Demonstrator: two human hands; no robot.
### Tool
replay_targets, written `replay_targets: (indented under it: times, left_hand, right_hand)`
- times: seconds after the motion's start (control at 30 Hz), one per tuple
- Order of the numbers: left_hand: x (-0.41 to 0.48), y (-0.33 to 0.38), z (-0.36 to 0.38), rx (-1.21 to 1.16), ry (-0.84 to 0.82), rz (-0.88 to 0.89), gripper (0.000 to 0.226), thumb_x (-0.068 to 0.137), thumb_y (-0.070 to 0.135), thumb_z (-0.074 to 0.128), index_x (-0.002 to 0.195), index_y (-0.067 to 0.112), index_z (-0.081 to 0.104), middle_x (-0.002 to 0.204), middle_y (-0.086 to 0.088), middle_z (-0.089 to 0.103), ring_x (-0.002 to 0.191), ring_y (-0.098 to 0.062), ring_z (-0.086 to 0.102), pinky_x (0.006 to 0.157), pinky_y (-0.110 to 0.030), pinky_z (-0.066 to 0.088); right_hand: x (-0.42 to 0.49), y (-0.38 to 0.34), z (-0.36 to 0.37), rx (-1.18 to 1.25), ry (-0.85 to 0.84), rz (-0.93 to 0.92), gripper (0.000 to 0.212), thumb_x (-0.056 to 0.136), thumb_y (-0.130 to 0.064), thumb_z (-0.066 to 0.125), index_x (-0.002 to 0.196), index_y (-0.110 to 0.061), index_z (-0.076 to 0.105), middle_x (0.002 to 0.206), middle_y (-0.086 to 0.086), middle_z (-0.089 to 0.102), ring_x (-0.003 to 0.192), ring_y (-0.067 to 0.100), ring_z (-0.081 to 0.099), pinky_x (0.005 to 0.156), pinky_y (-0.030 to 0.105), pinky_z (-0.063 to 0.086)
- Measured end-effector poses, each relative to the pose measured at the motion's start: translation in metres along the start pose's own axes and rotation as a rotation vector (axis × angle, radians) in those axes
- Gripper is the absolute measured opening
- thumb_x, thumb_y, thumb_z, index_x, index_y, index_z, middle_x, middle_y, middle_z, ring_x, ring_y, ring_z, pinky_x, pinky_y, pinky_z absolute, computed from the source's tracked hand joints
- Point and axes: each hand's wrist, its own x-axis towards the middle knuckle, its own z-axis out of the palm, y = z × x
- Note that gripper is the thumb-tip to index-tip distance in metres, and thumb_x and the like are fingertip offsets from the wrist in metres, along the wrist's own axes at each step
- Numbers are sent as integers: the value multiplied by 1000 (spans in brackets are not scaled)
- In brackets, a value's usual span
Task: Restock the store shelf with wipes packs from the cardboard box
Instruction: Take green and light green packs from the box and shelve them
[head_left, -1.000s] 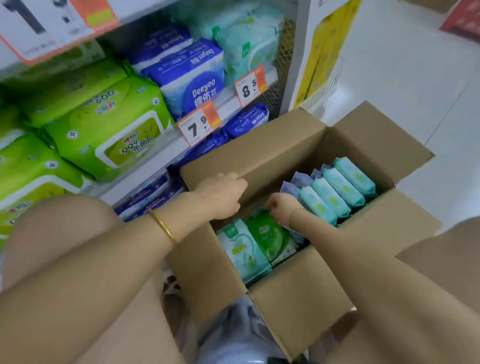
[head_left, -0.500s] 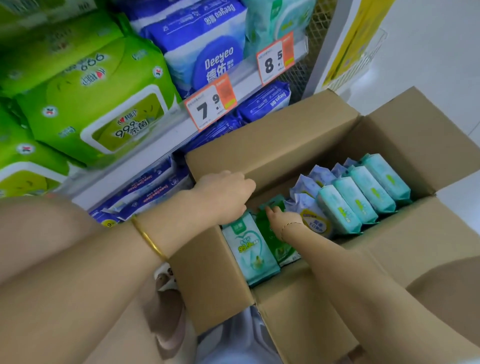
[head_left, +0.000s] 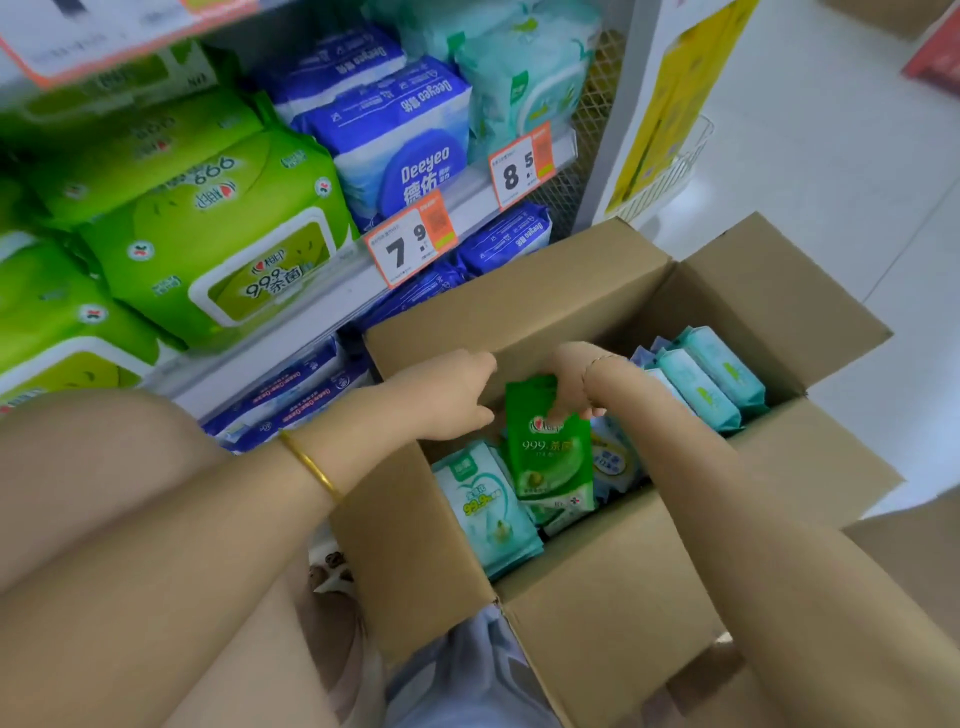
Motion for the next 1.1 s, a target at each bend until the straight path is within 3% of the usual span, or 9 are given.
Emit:
replay_targets:
  times: [0.1,0.17,0.27,0.33,0.5,0.63,0.77,1.0,1.1]
  left_hand:
    - [-19,-3,-10,-276,58,-46,72,86,34,64,144,9,28,145,-10,42,126,-22,48,104,-37,42]
    - [-37,-3,-19,-525,107,-34,61,85,29,67,136,9,39,135,-6,52,119,-12,55,98,-31,47]
    - [-69,-3,-32,-863,228,57,15,89,2,58,99,12,54,98,-4,64,83,-2,66,67,-16,52]
    - [-94,-9,-42,-906,361,62,17,89,-2,56,103,6,53,97,-7,63,85,-12,63,66,-18,51]
    - [-184,-26,-77,-1056,641,80,21,92,-3,51,84,17,52,77,5,65,62,1,62,57,-15,52]
    - [-260,-53,-97,-1138,931,33,15,93,5,52,84,16,56,81,0,66,71,-11,63,66,-26,54]
    - [-326,-86,-108,-1176,1164,-34,16,94,6,51,82,13,60,69,4,70,59,-6,65,60,-24,56]
    - [-410,-156,-131,-1004,1536,-214,28,86,16,60,108,-1,61,109,-16,67,96,-25,65,93,-44,52]
    - [-426,-195,-136,-851,1568,-372,37,78,15,59,113,2,60,111,-14,68,98,-27,66,90,-43,54]
  right_hand:
    - [-39,-2,-38,218,97,-105,24,75,-17,78,84,-4,60,25,-3,44,21,7,38,34,16,37]
    - [-69,-10,-57,301,174,-204,24,74,-17,78,72,-11,55,27,-3,44,22,6,38,35,16,34]
    - [-108,-32,-81,328,228,-343,20,76,-19,77,79,-10,59,31,-3,46,24,7,37,43,23,33]
    - [-131,-53,-95,338,252,-425,22,76,-16,77,79,-10,56,35,-1,48,26,9,37,43,24,32]
    - [-182,-136,-123,504,558,-655,29,77,-8,74,97,-12,53,73,9,58,25,5,38,30,15,31]
    - [-212,-203,-133,651,691,-793,25,82,-24,70,96,-11,53,67,8,53,26,7,41,29,15,32]
    - [-239,-274,-117,482,539,-922,22,84,-31,66,79,-11,60,58,12,51,34,11,42,33,17,34]
    - [-249,-417,-118,593,393,-1062,32,84,-23,68,107,-1,60,61,3,49,35,4,41,34,15,31]
    - [-244,-480,-120,627,471,-1116,23,86,-17,67,102,-7,55,70,1,54,32,-2,44,33,11,32]
